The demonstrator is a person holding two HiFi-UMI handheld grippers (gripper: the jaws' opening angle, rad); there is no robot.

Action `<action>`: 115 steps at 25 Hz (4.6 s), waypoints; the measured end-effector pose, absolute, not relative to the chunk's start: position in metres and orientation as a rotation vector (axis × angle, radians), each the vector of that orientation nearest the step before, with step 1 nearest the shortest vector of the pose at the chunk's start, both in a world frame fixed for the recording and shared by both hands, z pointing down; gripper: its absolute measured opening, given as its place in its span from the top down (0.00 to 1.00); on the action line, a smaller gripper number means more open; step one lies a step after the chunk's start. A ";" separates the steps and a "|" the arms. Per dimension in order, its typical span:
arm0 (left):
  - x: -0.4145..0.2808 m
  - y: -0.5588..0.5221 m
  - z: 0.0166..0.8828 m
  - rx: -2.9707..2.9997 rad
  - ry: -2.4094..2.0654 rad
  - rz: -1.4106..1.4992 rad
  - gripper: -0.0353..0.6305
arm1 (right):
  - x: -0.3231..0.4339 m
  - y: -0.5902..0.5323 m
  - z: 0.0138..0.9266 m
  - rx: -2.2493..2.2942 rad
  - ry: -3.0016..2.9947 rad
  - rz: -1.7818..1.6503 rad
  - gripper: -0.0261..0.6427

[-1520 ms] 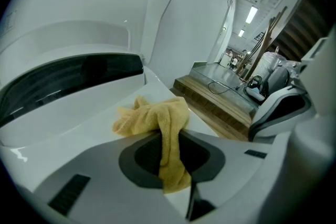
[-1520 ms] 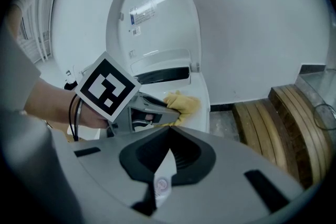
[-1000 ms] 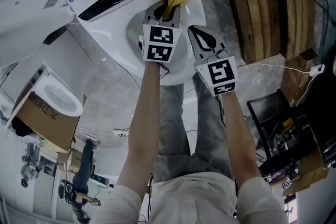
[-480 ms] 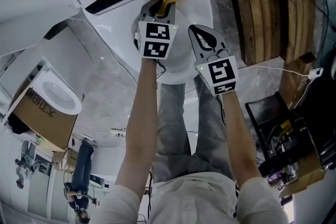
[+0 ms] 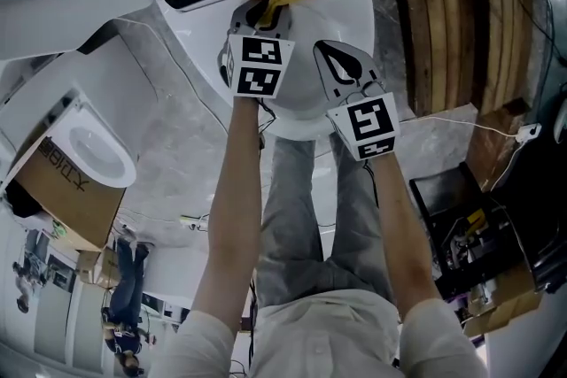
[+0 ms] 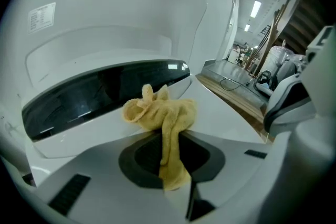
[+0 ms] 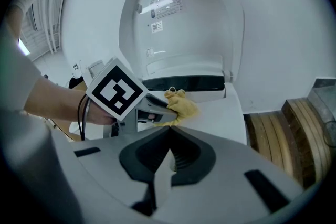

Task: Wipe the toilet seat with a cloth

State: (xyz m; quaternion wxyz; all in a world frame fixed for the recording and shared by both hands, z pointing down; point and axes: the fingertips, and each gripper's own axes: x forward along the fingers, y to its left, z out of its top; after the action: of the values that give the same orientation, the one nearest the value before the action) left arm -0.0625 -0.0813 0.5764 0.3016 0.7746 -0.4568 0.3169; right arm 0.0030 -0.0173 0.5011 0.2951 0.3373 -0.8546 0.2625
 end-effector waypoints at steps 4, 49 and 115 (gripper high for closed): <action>-0.080 -0.075 0.577 2.024 -1.242 0.848 0.82 | -0.007 -0.013 0.499 0.870 -2.284 0.686 0.95; -0.198 0.035 0.575 1.630 -1.592 0.723 0.82 | -0.024 0.056 0.489 0.628 -2.354 0.595 0.95; 0.018 0.167 0.036 2.160 -1.895 0.471 0.82 | 0.119 0.104 0.013 0.592 -2.857 0.119 0.95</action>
State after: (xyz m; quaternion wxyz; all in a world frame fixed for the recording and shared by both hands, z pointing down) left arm 0.0179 0.1669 0.0362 0.1149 0.7369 -0.6465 0.1607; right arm 0.1186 0.1036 0.0129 0.1104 0.2016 -0.9724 0.0404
